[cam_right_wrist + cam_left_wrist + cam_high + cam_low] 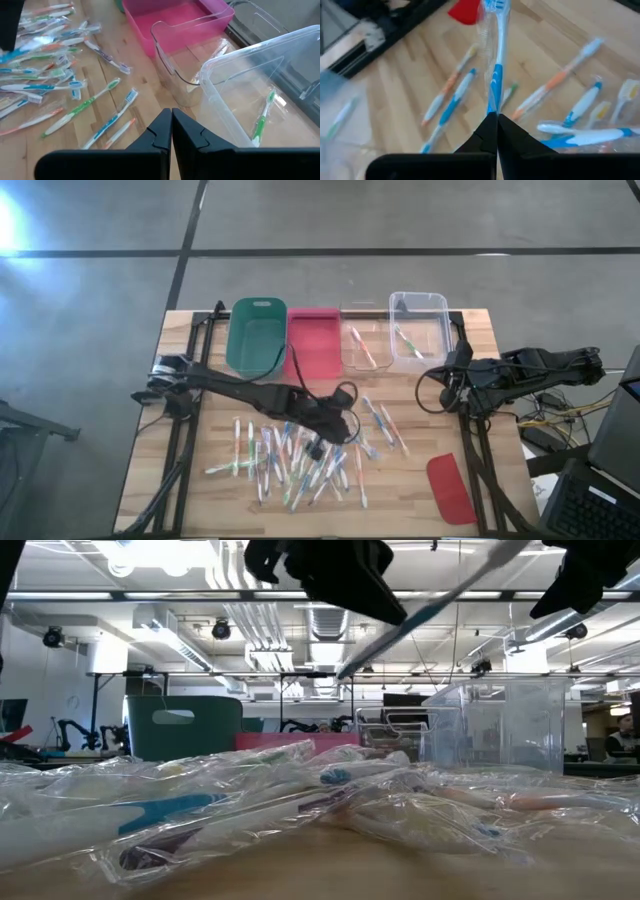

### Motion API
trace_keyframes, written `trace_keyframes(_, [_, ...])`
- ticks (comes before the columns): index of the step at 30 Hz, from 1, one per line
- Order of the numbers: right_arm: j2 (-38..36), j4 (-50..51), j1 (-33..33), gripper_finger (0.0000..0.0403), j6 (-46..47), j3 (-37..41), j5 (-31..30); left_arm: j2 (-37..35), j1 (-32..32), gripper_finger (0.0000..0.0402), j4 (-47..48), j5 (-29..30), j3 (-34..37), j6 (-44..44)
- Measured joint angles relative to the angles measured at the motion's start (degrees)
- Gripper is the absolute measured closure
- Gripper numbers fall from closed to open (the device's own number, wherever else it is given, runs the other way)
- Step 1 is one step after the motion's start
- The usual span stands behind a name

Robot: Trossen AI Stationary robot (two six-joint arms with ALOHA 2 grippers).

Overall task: Pick & Place Toothbrushes
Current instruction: Adjust the blue toothbrush on the table

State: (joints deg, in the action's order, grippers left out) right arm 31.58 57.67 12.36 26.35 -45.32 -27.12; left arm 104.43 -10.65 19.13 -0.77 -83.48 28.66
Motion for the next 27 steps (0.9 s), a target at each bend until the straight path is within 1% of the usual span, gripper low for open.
trace_keyframes(4, [0.26,0.0,0.0,0.0394,0.02,0.0,0.01,2.42,-0.66,0.0399,-2.5,0.02,-0.01,2.63])
trace_keyframes(9, [0.75,-0.01,0.0,0.0394,-0.01,0.0,0.03,4.92,-1.11,0.0399,-4.28,0.08,-1.15,2.45])
trace_keyframes(15, [1.54,0.0,0.0,0.0394,0.02,0.0,0.05,7.11,-2.02,0.0399,-4.13,0.08,-1.75,1.45])
trace_keyframes(27, [1.96,0.0,0.0,0.0394,-0.01,0.0,0.03,9.14,-2.32,0.0399,-2.55,0.15,-1.57,1.17])
